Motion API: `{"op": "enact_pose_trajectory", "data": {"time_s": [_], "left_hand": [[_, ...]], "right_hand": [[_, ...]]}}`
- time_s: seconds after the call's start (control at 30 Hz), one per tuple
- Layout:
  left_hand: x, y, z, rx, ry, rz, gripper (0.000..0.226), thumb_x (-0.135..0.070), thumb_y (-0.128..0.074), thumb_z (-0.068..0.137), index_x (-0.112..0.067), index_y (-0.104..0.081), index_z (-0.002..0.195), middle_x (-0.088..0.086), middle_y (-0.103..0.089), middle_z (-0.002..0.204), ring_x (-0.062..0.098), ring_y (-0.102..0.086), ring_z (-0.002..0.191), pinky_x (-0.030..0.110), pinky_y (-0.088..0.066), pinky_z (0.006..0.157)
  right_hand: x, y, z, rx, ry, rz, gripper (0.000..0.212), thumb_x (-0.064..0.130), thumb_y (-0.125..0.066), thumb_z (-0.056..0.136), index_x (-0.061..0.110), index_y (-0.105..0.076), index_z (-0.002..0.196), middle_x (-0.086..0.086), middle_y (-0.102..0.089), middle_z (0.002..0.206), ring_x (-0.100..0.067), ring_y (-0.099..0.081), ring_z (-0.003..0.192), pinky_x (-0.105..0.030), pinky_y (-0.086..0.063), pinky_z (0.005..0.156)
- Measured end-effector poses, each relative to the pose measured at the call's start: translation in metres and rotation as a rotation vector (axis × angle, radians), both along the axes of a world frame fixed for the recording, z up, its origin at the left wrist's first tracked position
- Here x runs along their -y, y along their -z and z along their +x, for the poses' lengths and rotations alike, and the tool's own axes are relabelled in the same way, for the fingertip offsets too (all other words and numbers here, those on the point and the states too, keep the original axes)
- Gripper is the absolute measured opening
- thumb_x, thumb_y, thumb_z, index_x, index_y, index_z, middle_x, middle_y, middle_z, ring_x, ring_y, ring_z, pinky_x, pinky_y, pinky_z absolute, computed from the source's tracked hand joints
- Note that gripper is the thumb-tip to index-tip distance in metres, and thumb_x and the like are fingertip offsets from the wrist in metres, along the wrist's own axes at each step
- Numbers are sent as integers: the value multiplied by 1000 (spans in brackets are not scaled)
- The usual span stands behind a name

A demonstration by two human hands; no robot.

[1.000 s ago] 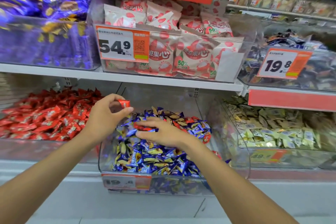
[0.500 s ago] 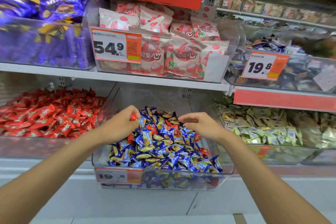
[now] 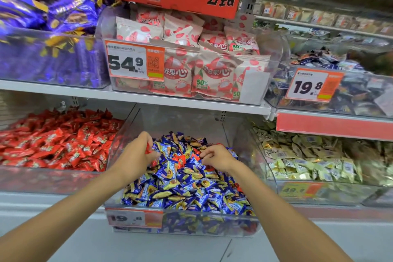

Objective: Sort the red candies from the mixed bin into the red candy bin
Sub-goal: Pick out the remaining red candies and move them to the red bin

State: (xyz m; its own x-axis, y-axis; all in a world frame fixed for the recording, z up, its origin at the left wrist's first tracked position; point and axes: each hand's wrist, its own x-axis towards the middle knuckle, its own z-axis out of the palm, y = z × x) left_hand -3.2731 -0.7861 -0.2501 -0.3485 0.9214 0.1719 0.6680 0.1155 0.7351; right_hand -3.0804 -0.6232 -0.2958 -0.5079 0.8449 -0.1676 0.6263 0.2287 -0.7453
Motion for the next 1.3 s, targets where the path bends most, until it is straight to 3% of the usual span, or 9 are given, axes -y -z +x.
{"op": "enact_pose_trajectory", "data": {"time_s": [0.1, 0.23, 0.37, 0.5, 0.6, 0.87, 1.1, 1.2, 1.3], "left_hand": [[-9, -14, 4, 1, -11, 88, 21, -10, -55, 94, -11, -37, 84, 2, -39, 73, 13, -36, 57, 21, -33, 53], [-28, -16, 20, -19, 132, 76, 10, -10, -42, 99, -19, -46, 100, -1, -47, 106, 16, -52, 92, 28, -46, 81], [-44, -5, 33, -82, 304, -95, 14, -22, -44, 100, -22, -57, 95, 4, -62, 94, 26, -58, 84, 39, -44, 73], [-47, 1, 29, -208, 369, -296, 21, -39, -65, 86, -20, -57, 91, -11, -53, 86, 7, -49, 72, 24, -37, 64], [-47, -3, 21, -223, 357, -365, 27, -33, -75, 79, -19, -56, 92, -7, -54, 104, 11, -52, 88, 24, -38, 72], [-39, -12, -1, -175, 272, -248, 16, -29, -74, 81, -20, -64, 89, -12, -50, 88, 5, -47, 75, 24, -37, 68], [-36, -20, -15, -67, 135, -59, 27, -21, -53, 96, -20, -55, 123, 2, -57, 91, 11, -52, 64, 22, -44, 57], [-36, -14, -9, -71, 217, -106, 25, -12, -41, 100, -19, -57, 118, -7, -49, 77, 3, -37, 40, 13, -31, 41], [-37, -11, 0, -118, 287, -113, 18, -15, -45, 99, -18, -62, 102, -18, -48, 73, -7, -47, 53, 10, -36, 56]], "right_hand": [[-2, -5, 6, -33, -2, -45, 16, 6, -63, 89, 14, -64, 102, -1, -60, 102, -19, -59, 101, -37, -49, 98], [11, -7, 7, 91, -139, -63, 43, 8, -59, 93, 12, -50, 135, -5, -53, 130, -21, -54, 118, -28, -46, 89], [13, -14, 9, -30, -40, -56, 21, -2, -59, 88, 11, -65, 103, -18, -66, 96, -24, -57, 83, -40, -51, 76], [18, -31, 13, -69, -1, -18, 17, 2, -62, 86, 18, -68, 83, -15, -69, 95, -20, -57, 80, -36, -51, 75], [20, -44, 16, -103, 10, -5, 16, 1, -60, 87, 11, -72, 91, -2, -69, 88, -10, -59, 77, -28, -52, 75], [26, -70, 22, -420, -110, -397, 27, 4, -58, 92, 12, -62, 118, -5, -71, 96, -15, -69, 85, -30, -57, 82], [23, -27, -5, 10, -66, 11, 53, 25, -60, 93, 17, -42, 142, -4, -51, 133, -24, -56, 117, -30, -47, 91], [22, -13, -19, 16, -89, 27, 38, 21, -63, 92, 10, -57, 129, -10, -60, 123, -23, -59, 107, -29, -48, 88], [22, -21, -18, -129, -24, 50, 16, 14, -66, 89, 5, -70, 101, -4, -68, 94, -11, -61, 80, -19, -51, 72]]}}
